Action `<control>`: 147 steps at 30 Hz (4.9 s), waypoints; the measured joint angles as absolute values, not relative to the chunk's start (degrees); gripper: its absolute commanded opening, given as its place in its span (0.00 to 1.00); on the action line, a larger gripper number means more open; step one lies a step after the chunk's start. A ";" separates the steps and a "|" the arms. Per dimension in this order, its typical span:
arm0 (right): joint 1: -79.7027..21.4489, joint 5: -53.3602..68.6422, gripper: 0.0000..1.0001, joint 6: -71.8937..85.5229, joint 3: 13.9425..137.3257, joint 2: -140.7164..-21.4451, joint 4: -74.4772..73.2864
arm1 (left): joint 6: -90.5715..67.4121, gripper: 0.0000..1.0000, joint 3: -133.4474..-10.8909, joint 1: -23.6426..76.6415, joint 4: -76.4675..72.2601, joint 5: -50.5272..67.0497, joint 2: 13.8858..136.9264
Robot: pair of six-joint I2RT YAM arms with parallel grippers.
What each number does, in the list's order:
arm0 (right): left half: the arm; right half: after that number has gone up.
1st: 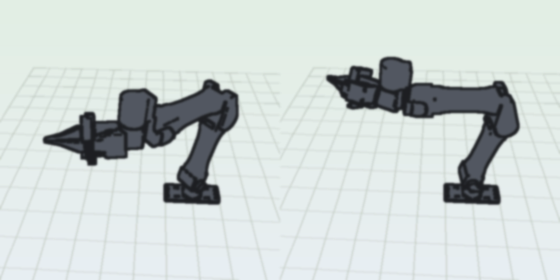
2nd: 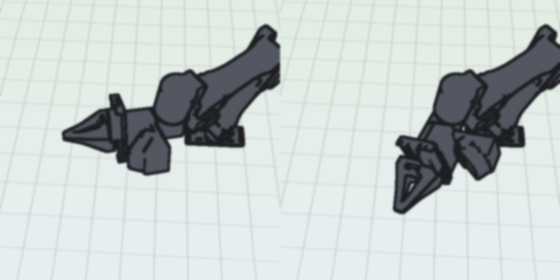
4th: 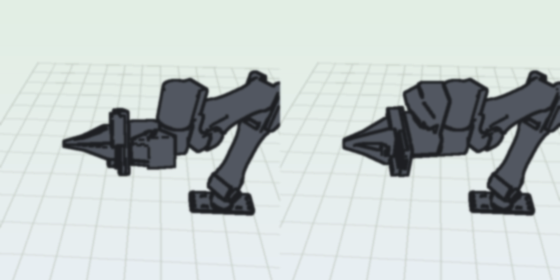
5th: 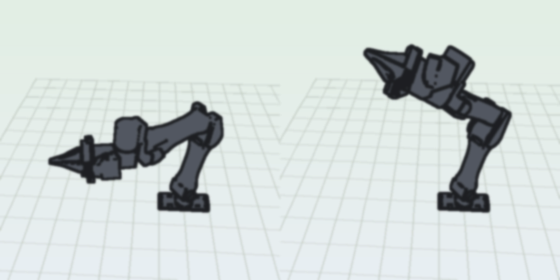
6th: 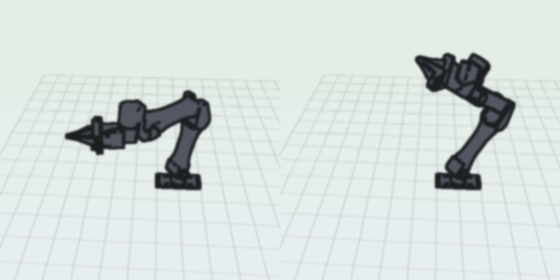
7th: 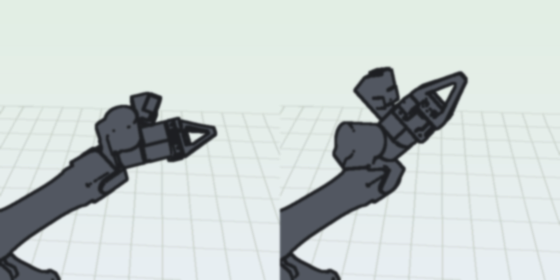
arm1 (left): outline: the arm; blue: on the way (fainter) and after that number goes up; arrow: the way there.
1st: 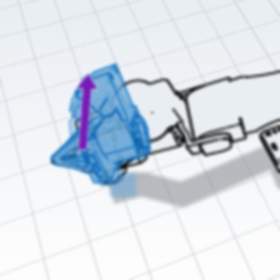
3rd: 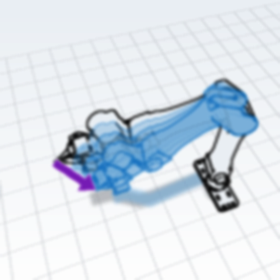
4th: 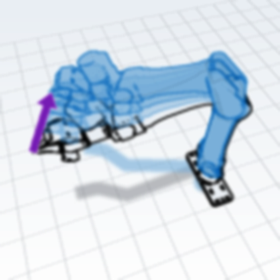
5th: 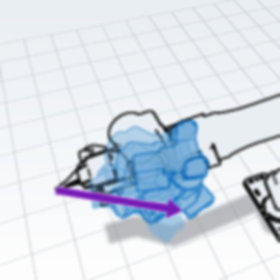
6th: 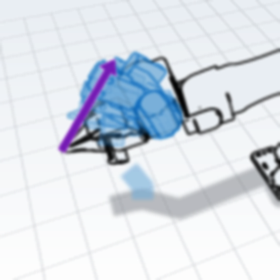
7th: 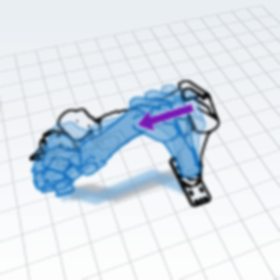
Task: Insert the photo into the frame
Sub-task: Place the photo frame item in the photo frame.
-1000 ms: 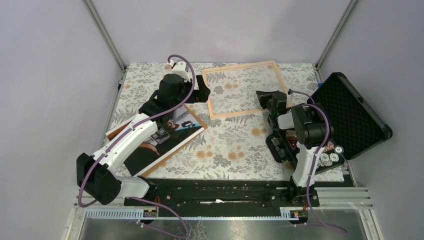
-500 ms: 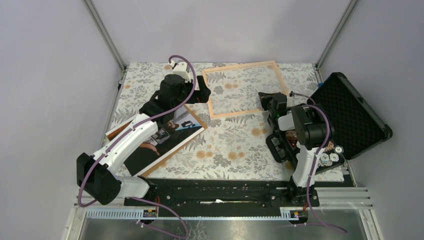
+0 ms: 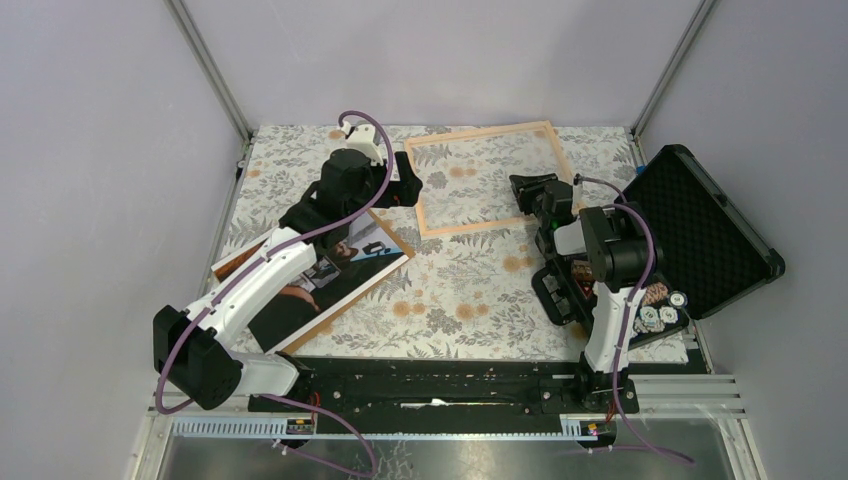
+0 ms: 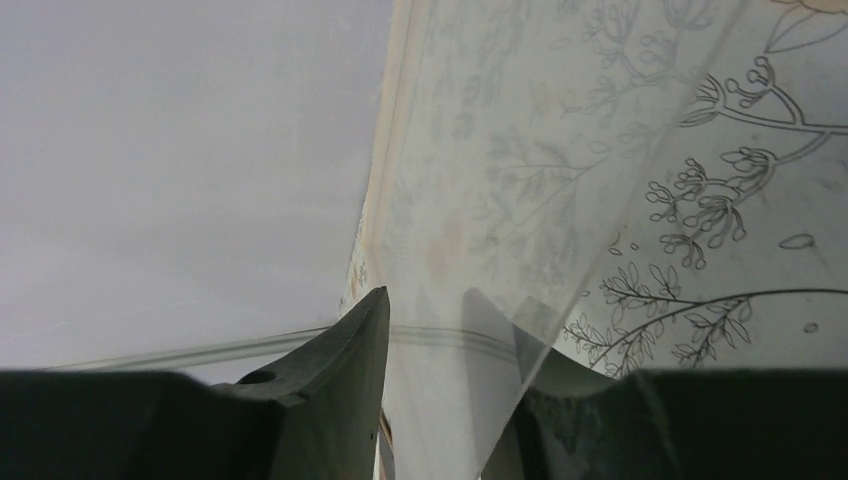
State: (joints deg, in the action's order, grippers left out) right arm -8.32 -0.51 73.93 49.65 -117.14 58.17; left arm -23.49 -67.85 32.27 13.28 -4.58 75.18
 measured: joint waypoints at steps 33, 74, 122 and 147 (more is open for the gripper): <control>-9.82 -6.37 0.00 77.91 47.37 -116.64 58.30 | -23.44 0.99 -67.85 33.26 13.30 -4.58 75.11; -9.91 -3.40 0.00 78.06 46.11 -119.87 64.64 | -23.33 0.99 -67.85 33.69 13.30 -4.58 75.09; -11.81 0.62 0.89 76.34 55.13 -121.14 56.03 | -23.20 0.99 -67.85 33.85 13.30 -4.60 75.09; -13.13 12.12 1.00 44.49 71.64 -109.91 -6.26 | -22.65 0.99 -67.85 33.85 13.39 -4.80 74.87</control>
